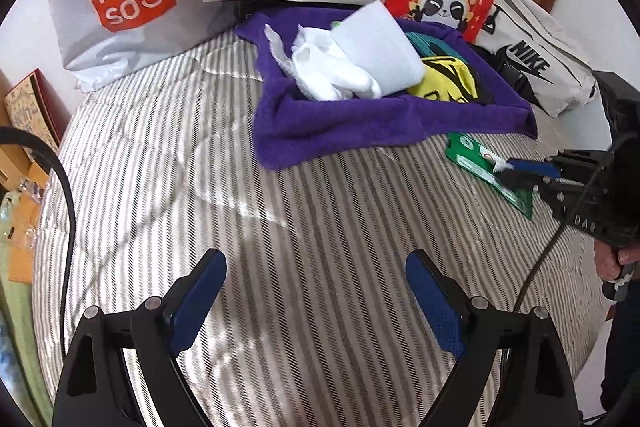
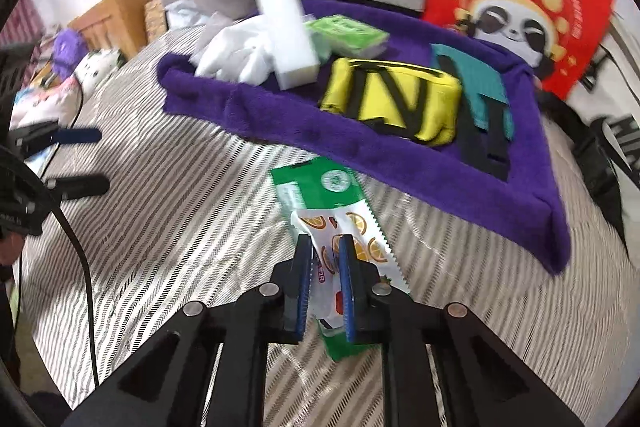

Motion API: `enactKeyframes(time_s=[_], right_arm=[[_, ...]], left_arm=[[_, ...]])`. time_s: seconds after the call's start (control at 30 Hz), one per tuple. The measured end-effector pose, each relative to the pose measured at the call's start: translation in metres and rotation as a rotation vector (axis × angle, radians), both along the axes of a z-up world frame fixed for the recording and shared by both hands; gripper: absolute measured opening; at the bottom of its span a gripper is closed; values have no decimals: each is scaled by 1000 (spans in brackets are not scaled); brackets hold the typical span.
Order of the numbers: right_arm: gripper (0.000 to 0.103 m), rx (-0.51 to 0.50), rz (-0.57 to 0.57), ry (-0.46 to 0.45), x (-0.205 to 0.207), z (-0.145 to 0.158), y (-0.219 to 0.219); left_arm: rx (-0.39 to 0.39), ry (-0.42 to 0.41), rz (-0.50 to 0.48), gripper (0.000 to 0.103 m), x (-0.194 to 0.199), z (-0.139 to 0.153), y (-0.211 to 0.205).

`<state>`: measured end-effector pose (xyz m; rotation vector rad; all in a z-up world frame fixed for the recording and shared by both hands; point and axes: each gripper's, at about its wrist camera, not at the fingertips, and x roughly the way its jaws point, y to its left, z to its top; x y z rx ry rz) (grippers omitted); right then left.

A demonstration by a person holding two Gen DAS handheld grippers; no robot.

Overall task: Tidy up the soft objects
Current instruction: 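Grasp the white snack packet with right while left withdraws from the towel, then grasp the green toothpaste tube lying beside the towel with the left gripper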

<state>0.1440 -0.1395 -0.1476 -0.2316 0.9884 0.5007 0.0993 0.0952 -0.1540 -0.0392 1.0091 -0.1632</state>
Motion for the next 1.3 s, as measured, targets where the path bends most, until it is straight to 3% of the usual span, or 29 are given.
enactKeyframes(time_s=[0.2, 0.33, 0.43, 0.5, 0.6, 0.73, 0.83, 1.0, 1.1, 1.3], right_arm=[[12, 34, -101, 28, -3, 4, -33], [13, 42, -103, 45, 0, -1, -38], [30, 30, -87, 45, 2, -4, -35], [47, -6, -75, 16, 0, -4, -33], [62, -45, -52, -39, -3, -2, -33], [63, -47, -49, 8, 6, -14, -37], [64, 10, -54, 25, 7, -17, -43], [28, 28, -38, 43, 0, -11, -40], [17, 31, -51, 55, 0, -9, -43], [6, 86, -145, 73, 5, -1, -70]], left_arm=[[7, 23, -29, 91, -5, -3, -13], [6, 37, -31, 91, -3, -5, -21], [-5, 41, -37, 91, -3, -4, -26], [0, 44, -45, 91, -3, -4, -30], [16, 49, -50, 91, -4, -4, -33], [4, 60, -42, 91, -3, -6, -31], [1, 61, -42, 91, -3, -6, -31], [17, 74, -49, 91, -3, -8, -34], [17, 82, -54, 91, -2, -9, -37], [31, 88, -70, 91, -3, -10, -43]])
